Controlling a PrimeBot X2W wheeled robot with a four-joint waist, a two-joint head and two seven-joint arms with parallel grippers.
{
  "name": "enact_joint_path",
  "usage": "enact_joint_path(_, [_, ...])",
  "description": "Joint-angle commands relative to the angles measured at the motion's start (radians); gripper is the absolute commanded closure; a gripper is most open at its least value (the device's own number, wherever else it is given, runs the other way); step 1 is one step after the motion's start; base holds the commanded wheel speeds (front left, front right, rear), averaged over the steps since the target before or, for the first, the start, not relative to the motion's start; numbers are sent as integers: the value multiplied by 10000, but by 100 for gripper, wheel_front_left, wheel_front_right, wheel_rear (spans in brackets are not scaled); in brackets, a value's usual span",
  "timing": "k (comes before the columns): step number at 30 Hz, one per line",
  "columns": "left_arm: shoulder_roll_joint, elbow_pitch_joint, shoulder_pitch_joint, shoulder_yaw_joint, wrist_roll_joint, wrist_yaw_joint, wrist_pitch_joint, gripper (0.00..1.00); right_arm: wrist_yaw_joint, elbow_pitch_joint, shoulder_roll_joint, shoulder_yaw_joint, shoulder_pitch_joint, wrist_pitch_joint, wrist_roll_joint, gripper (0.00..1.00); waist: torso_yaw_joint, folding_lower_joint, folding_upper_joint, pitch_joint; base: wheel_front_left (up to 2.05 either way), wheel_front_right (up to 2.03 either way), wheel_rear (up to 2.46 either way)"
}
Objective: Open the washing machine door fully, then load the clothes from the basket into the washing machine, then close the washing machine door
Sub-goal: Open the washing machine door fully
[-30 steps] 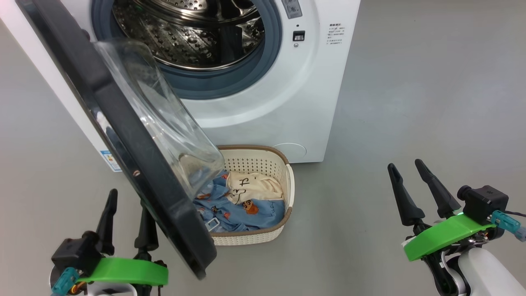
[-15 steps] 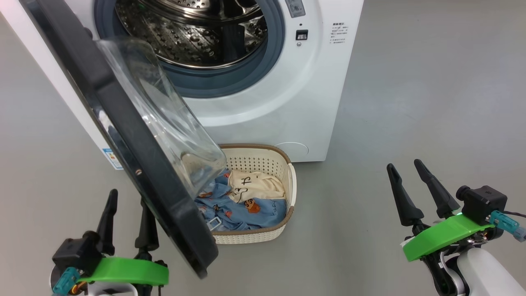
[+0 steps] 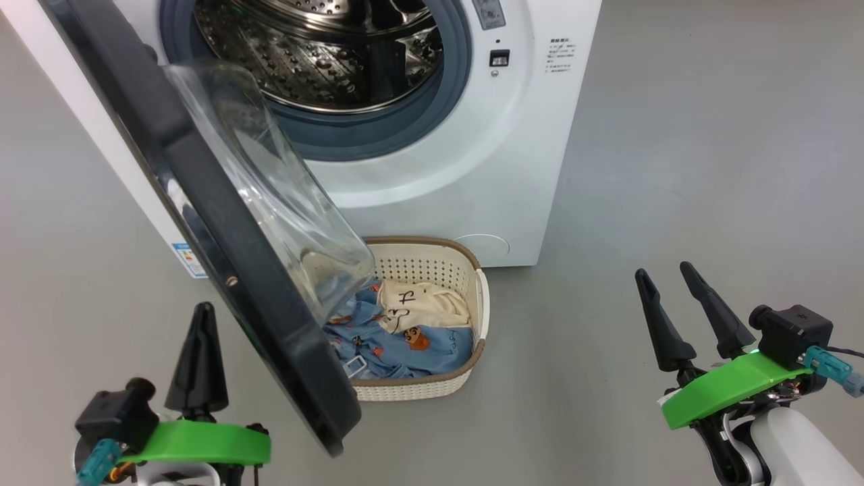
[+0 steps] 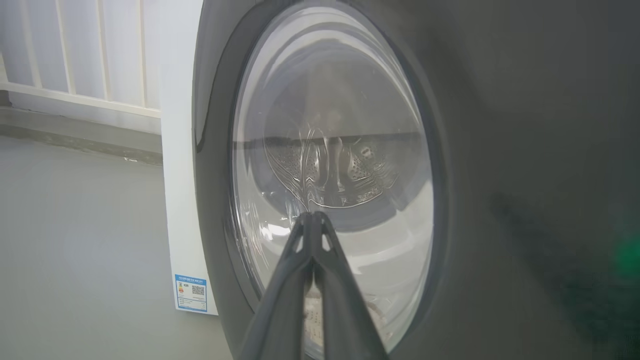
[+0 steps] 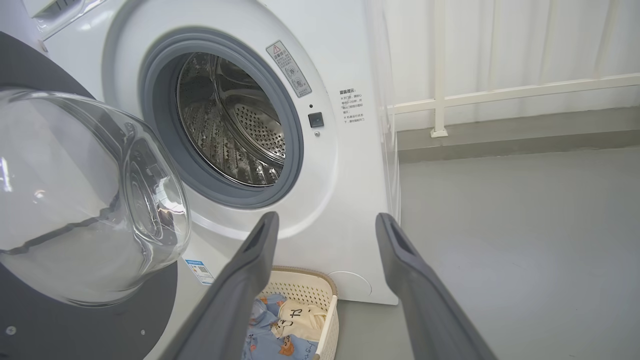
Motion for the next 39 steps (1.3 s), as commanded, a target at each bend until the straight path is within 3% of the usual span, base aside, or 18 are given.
enact_joint_path(1, [213,-368,-64,383,-6,96,-63,100,46,-197,-36,156,11,-120,-45,0,14,0,0,0,0,0,0])
enact_joint_path(10, [151,-1967,14,803,271,201,-63,100,46,-191,-3,135,59,-120,-4,0,190,0,0,6,0,0,0])
enact_joint_path(15, [92,-3662,74,577,613,108,-63,100,46,-182,8,141,39,-120,20,0,393,0,0,46,0,0,0])
enact_joint_path(24, [89,-5450,216,-443,915,-113,106,100,46,-126,59,178,56,-120,61,0,583,0,0,37,0,0,0])
enact_joint_path(30, [238,-6377,360,-1604,621,-396,1145,100,46,-113,89,161,97,-120,79,0,647,0,0,24,0,0,0])
enact_joint_path(39, [543,-6799,730,-2546,432,-488,2201,100,46,-120,160,127,114,-120,79,0,661,0,0,44,0,0,0])
